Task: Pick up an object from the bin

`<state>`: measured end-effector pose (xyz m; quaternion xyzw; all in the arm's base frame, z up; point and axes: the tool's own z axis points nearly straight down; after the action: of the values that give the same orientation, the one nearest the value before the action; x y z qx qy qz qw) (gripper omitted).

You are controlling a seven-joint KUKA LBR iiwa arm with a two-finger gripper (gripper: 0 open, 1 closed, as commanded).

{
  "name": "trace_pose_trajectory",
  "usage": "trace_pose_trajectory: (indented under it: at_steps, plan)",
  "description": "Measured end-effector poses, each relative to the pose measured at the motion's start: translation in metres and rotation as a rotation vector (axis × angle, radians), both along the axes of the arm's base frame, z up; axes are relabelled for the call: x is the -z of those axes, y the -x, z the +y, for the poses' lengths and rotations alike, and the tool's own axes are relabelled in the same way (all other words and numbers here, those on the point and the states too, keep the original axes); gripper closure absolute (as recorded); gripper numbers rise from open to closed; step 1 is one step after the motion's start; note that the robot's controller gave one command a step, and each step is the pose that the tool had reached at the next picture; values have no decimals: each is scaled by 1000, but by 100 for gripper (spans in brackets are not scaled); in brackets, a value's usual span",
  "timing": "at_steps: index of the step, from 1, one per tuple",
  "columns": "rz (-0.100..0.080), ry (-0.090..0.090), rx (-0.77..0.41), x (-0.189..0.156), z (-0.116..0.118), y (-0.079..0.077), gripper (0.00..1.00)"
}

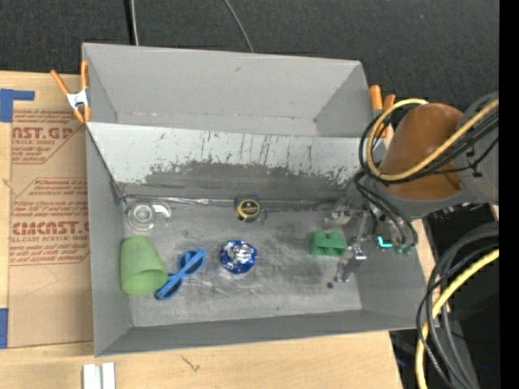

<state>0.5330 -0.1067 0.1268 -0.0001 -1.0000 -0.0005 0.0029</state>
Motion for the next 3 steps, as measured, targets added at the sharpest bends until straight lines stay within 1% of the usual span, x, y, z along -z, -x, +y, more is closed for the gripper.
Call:
trace_pose_trajectory:
  at_steps: [1,2,3]
  plan:
    - [-16,4,37,56,34,-13,0]
    - [-10,3,-42,19,-16,3,0]
    - [-10,-1,-45,19,-11,2,100]
